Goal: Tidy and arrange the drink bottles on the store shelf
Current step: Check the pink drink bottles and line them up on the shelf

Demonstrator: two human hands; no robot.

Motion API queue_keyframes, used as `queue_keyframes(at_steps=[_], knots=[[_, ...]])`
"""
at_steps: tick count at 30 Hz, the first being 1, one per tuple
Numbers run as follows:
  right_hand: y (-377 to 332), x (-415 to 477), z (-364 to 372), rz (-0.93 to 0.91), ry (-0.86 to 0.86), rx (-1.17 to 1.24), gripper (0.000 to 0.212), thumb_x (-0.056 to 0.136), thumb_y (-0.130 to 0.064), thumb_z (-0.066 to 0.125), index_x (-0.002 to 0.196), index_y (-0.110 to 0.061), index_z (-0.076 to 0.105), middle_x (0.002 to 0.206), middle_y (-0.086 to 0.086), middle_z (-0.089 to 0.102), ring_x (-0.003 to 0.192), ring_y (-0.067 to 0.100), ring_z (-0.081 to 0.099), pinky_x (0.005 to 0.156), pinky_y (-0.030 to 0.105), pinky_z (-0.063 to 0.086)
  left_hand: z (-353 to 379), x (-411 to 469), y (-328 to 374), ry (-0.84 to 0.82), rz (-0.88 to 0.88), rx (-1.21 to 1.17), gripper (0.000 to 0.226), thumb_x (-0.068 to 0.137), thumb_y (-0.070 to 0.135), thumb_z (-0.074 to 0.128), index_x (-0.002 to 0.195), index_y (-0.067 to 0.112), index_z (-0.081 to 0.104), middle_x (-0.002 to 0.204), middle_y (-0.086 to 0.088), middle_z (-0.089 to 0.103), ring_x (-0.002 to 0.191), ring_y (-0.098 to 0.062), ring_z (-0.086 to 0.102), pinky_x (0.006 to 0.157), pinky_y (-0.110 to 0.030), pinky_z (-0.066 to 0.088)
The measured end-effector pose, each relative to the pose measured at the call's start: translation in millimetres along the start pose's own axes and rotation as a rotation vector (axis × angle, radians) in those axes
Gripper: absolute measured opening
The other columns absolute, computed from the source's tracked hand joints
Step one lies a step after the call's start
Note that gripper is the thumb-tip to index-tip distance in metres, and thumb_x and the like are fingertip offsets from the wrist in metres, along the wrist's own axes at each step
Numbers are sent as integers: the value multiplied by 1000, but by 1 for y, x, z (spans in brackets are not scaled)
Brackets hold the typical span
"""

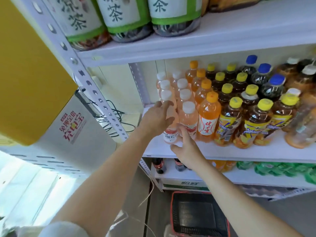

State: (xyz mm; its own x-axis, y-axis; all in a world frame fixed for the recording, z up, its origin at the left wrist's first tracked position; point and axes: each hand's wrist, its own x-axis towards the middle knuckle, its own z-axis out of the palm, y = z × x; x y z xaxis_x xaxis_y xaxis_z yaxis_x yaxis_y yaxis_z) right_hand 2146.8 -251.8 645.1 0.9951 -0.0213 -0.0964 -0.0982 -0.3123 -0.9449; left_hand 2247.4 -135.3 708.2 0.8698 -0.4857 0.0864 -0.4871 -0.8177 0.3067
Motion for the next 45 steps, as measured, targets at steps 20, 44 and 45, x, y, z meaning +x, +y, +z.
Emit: queue_keyframes(at_steps=[20, 44, 45], knots=[[-63, -63, 2, -203, 86, 290, 62, 73, -61, 73, 128, -47, 48, 124, -18, 63, 114, 4, 60, 88, 24, 51, -100, -65, -20, 328, -267, -1001, 35, 85, 55, 61, 95, 21, 62, 64, 6, 64, 55, -9, 57, 56, -25, 45], [-80, -87, 13, -88, 225, 321, 61, 74, -55, 71, 128, -52, 45, 115, -22, 67, 103, 2, 66, 76, 16, 54, -48, -86, 20, 87, -187, -1508, 84, 71, 23, 86, 142, 32, 41, 109, -9, 73, 94, -23, 74, 69, -27, 59], [-82, -82, 11, -103, 211, 369, 59, 75, -52, 70, 130, -48, 48, 117, -16, 68, 104, 7, 67, 75, 20, 55, -48, -85, 21, 73, -191, -1518, 78, 74, 26, 85, 140, 28, 45, 110, -9, 73, 96, -25, 73, 72, -30, 59]])
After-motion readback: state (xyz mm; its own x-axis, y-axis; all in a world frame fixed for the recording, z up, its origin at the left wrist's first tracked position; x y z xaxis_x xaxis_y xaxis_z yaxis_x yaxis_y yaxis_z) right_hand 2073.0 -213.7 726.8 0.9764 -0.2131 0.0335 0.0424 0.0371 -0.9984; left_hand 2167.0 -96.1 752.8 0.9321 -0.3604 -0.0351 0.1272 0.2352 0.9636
